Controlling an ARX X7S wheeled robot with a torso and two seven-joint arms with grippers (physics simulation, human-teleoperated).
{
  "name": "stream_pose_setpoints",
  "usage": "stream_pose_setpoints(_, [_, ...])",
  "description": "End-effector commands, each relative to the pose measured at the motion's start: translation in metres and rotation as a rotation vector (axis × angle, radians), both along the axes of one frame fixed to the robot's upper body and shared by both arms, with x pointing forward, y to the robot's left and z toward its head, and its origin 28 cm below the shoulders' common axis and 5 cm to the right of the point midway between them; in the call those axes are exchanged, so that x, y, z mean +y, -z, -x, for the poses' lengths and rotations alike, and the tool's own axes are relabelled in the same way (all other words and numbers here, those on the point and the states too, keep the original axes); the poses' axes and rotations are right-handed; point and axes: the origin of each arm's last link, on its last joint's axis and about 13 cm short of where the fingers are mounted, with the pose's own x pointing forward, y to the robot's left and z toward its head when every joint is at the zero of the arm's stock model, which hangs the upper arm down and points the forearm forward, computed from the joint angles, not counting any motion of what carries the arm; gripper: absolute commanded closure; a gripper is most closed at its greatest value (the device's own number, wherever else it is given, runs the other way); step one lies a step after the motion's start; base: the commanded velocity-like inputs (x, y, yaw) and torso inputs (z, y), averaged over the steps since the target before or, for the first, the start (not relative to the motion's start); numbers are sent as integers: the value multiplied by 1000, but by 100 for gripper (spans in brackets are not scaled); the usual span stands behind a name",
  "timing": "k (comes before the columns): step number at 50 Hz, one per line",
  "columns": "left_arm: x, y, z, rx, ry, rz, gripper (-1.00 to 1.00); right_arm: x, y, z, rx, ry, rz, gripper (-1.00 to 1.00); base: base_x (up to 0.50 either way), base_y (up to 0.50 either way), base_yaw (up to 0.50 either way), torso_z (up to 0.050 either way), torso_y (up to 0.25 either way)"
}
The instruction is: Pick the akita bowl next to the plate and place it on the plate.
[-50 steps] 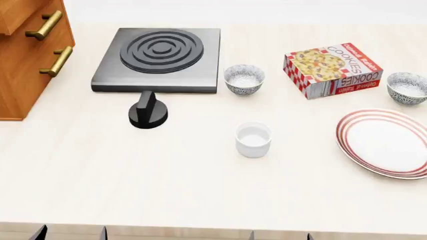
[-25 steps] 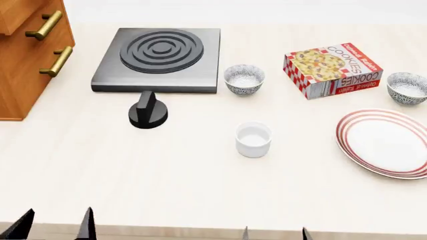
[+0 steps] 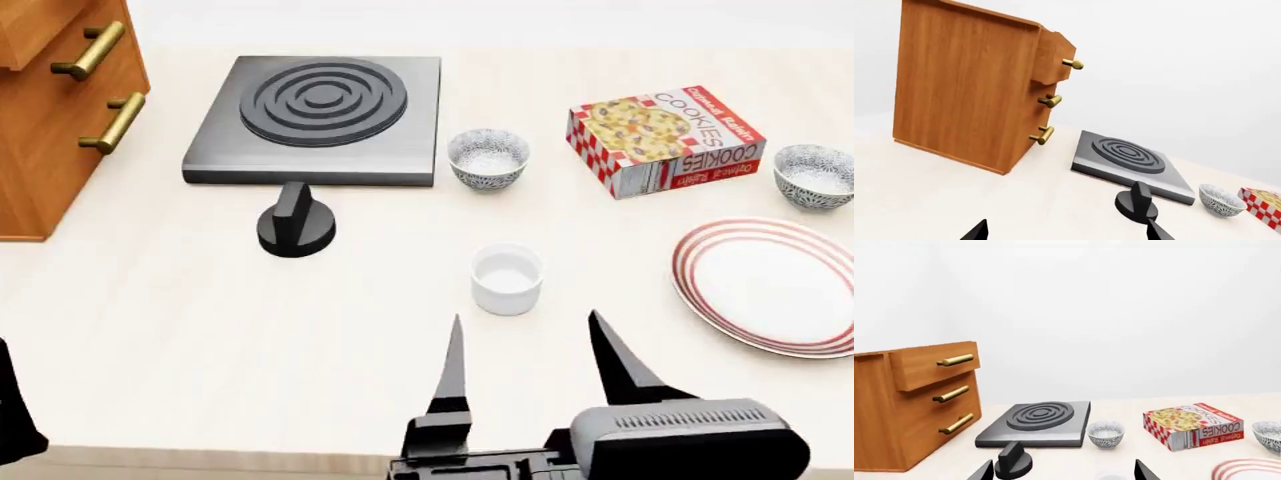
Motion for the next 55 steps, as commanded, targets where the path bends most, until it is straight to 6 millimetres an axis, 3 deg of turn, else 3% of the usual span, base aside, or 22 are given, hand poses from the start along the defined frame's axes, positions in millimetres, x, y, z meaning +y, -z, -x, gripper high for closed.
stream_pose_setpoints(1, [21, 4, 3, 4, -78, -11, -100, -5, -37, 7, -106, -16, -34, -100, 0, 0, 0, 0, 0])
stream_pose_setpoints(12, [21, 6, 1, 1, -83, 22, -100, -13, -36, 10, -100, 26, -55, -100, 0, -34, 0, 0, 0])
stream_pose_setpoints(55, [20, 4, 2, -5, -92, 2, -100, -13, -32, 8, -70, 24, -55, -100, 0, -310, 0, 0, 0])
